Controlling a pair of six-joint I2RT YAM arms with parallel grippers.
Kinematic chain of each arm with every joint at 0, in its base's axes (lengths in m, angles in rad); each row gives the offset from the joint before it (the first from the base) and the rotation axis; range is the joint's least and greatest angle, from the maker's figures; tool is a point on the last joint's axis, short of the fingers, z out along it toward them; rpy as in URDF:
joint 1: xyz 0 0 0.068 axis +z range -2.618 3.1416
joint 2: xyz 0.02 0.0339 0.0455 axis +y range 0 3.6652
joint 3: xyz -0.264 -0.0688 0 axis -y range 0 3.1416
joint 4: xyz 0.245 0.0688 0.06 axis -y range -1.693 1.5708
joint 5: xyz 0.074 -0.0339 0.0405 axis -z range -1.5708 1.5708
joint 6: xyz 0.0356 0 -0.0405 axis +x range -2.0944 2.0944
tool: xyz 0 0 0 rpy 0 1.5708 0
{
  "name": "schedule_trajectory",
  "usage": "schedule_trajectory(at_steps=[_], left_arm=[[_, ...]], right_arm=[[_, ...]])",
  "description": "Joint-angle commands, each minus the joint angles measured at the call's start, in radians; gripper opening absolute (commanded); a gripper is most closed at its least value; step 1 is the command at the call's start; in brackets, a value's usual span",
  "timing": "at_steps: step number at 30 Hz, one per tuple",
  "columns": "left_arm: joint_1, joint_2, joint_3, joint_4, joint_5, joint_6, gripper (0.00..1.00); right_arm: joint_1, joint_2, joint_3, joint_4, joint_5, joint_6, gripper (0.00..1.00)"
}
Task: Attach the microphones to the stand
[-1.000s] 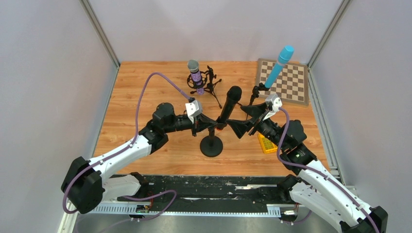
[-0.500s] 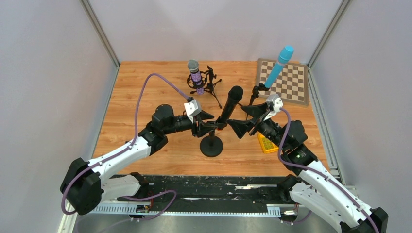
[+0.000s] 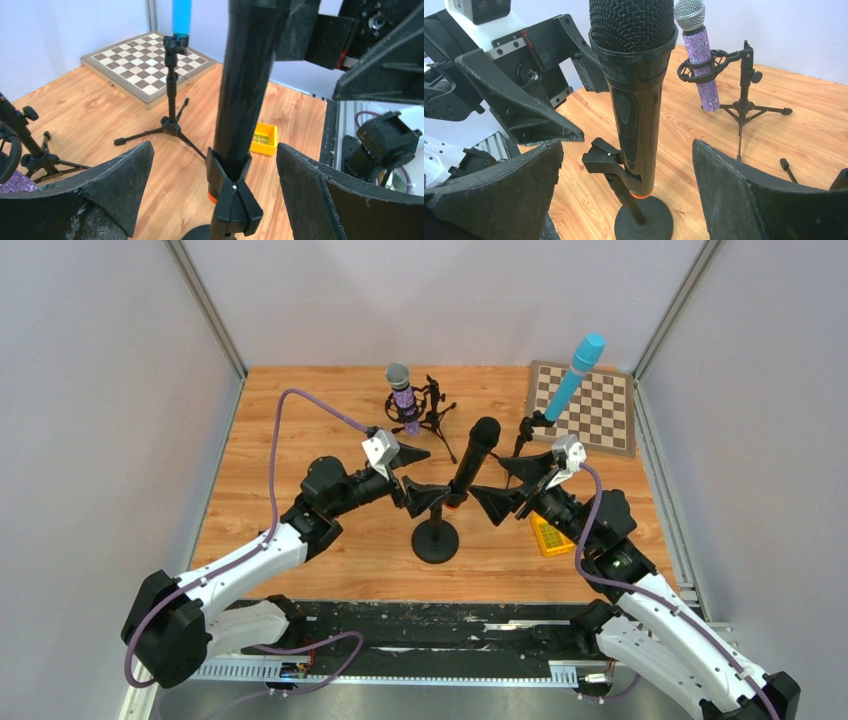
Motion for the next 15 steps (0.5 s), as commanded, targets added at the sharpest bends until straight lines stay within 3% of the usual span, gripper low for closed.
schedule_trajectory(at_steps=[1,15], left_arm=[[0.082,-0.026,-0.036,0.109,-0.015,-0.12,1.0],[0.318,-0.126,-0.226,0.145,-0.074,-0.242,1.0]], right_arm=[[-0.032,-0.009,-0.021,-0.019,-0.007,0.013,1.0],[-0.392,0.002,-0.12,-0.022,-0.308,0.12,1.0]])
